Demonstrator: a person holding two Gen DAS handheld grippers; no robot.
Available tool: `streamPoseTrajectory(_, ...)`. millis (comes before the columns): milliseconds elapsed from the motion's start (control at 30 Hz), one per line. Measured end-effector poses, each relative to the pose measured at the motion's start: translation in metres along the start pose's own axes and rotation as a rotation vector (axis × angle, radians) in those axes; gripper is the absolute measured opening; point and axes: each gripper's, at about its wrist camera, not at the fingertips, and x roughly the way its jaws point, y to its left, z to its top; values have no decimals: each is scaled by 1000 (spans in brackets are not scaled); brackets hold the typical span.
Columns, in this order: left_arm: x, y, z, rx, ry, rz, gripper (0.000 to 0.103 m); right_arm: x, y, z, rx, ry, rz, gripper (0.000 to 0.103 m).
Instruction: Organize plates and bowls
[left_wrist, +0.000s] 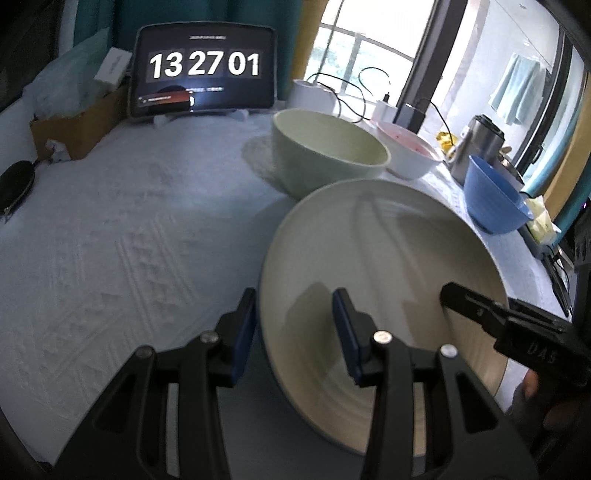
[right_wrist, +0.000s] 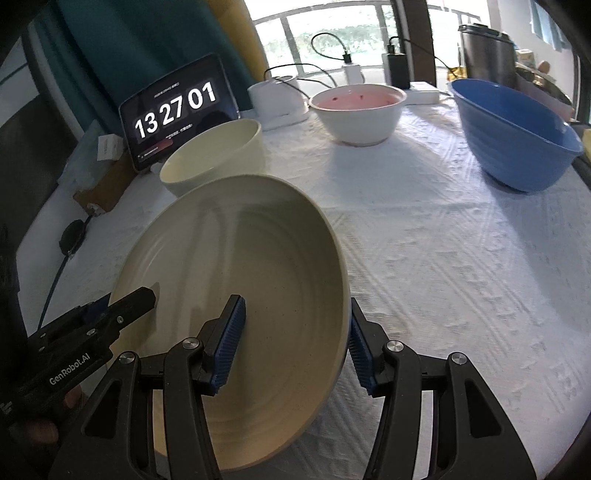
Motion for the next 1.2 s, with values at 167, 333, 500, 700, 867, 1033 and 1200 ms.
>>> streamPoseTrajectory(167,0,11,1,-21,0,4,42,9,9,4,-12,15,9,57)
streamPoseTrajectory(333,-2,16,1,-23,-1,17,42,16,13,4,-8,36,21,58)
streamPoseTrajectory(500,-2,16,1,-14,4,23,43,20,17,3,-13,44,12,59)
streamPoseTrajectory(700,-6,15,1,-21,-5,32,44,19,21,4,-37,37,-12,60)
streamPoseTrajectory(867,-19,11,4,-15,-60,59,45,15,19,4,-40,26,-2,60)
streamPoseTrajectory(1033,-27,4,5,-13,-84,70,45,4,13,5,-33,-4,9,60)
streamPoseTrajectory(1200,-31,-9,5,4,-91,72,45,-5,2,4,-19,-19,16,60)
